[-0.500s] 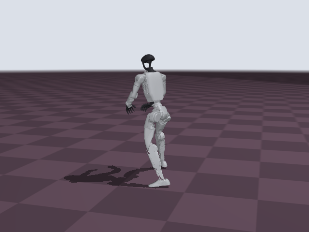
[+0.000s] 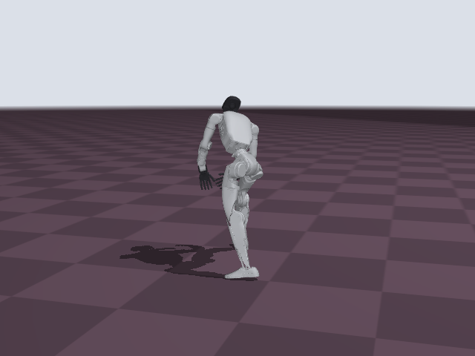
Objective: Kungfu
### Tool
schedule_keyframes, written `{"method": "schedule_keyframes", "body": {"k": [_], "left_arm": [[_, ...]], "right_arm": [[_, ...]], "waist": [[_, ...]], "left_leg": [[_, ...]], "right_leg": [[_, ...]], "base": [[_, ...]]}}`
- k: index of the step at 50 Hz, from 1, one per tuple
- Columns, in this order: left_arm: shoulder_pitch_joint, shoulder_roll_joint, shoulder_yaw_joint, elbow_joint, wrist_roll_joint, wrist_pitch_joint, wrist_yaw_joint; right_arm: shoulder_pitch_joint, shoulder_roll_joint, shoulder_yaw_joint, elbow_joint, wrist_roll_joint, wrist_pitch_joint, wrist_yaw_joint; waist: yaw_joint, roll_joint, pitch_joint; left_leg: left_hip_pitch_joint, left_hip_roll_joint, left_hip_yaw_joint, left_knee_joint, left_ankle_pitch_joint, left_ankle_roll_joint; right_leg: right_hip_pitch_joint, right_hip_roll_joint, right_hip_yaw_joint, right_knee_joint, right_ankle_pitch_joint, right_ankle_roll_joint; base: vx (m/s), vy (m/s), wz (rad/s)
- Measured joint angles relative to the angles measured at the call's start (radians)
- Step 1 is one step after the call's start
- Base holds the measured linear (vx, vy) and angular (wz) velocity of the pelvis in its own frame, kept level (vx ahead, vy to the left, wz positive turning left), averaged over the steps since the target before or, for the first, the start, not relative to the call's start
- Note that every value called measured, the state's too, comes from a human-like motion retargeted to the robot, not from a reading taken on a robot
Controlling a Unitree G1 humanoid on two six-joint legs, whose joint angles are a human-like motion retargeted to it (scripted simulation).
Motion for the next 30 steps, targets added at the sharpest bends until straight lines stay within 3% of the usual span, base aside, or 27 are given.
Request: {"method": "schedule_keyframes", "body": {"k": [2, 5, 8, 10, 14, 20, 26, 30], "left_arm": [[0.064, 0.076, -0.044, -0.121, -0.046, 0.038, -0.091], [0.272, 0.326, -0.158, -0.596, -0.269, 0.212, -0.354], [0.474, 0.54, -0.189, -0.973, -0.398, 0.36, -0.414], [0.614, 0.662, -0.17, -1.145, -0.434, 0.436, -0.375], [0.812, 0.736, -0.136, -1.289, -0.414, 0.515, -0.284], [0.979, 0.726, -0.077, -1.344, -0.378, 0.571, -0.253], [1.005, 0.711, -0.041, -1.359, -0.381, 0.568, -0.244], [0.973, 0.684, 0.027, -1.318, -0.429, 0.525, -0.328]], "right_arm": [[0.03, 0.016, 0.052, -0.094, 0.1, 0.021, 0.084], [0.121, -0.044, 0.188, -0.411, 0.384, 0.136, 0.265], [0.174, -0.074, 0.31, -0.711, 0.435, 0.25, 0.283], [0.199, -0.059, 0.353, -0.856, 0.4, 0.299, 0.247], [0.254, -0.021, 0.395, -0.954, 0.324, 0.257, 0.217], [0.303, -0.003, 0.416, -0.954, 0.277, 0.217, 0.233], [0.302, -0.021, 0.407, -0.94, 0.293, 0.189, 0.231], [0.322, -0.025, 0.351, -0.908, 0.3, 0.141, 0.18]], "waist": [[0.034, 0.012, -0.002], [0.045, -0.007, -0.057], [0.083, -0.017, -0.091], [0.16, -0.02, -0.099], [0.228, -0.042, -0.137], [0.269, -0.087, -0.194], [0.241, -0.098, -0.222], [0.231, -0.086, -0.218]], "left_leg": [[0.008, 0.022, 0.018, -0.015, -0.004, 0.0], [0.005, -0.025, 0.013, -0.039, -0.014, 0.0], [0.014, -0.042, 0.018, -0.064, -0.03, 0.0], [0.009, 0.004, 0.039, -0.039, -0.054, 0.0], [-0.008, -0.033, 0.026, -0.037, -0.053, 0.0], [-0.019, -0.101, 0.02, -0.065, -0.044, 0.0], [-0.038, -0.123, 0.028, -0.049, -0.055, 0.0], [-0.044, -0.104, 0.041, -0.019, -0.077, 0.0]], "right_leg": [[0.0, 0.016, -0.012, 0.028, -0.015, -0.004], [0.0, -0.015, 0.016, -0.037, 0.04, 0.006], [0.0, -0.029, 0.022, -0.058, 0.064, 0.011], [0.0, 0.01, -0.004, -0.025, 0.045, 0.003], [0.0, -0.028, 0.01, -0.073, 0.086, 0.011], [0.0, -0.105, 0.019, -0.147, 0.145, 0.031], [0.0, -0.142, -0.021, -0.197, 0.186, 0.035], [0.0, -0.135, -0.091, -0.202, 0.214, 0.015]], "base": [[0.03, 0.09, 0.08], [0.03, 0.17, 0.41], [0.09, 0.08, -0.08], [0.16, 0.11, -0.88], [0.09, 0.19, 0.17], [0.04, 0.2, 0.41], [0.02, 0.12, 0.01], [0.01, 0.05, -0.57]]}}
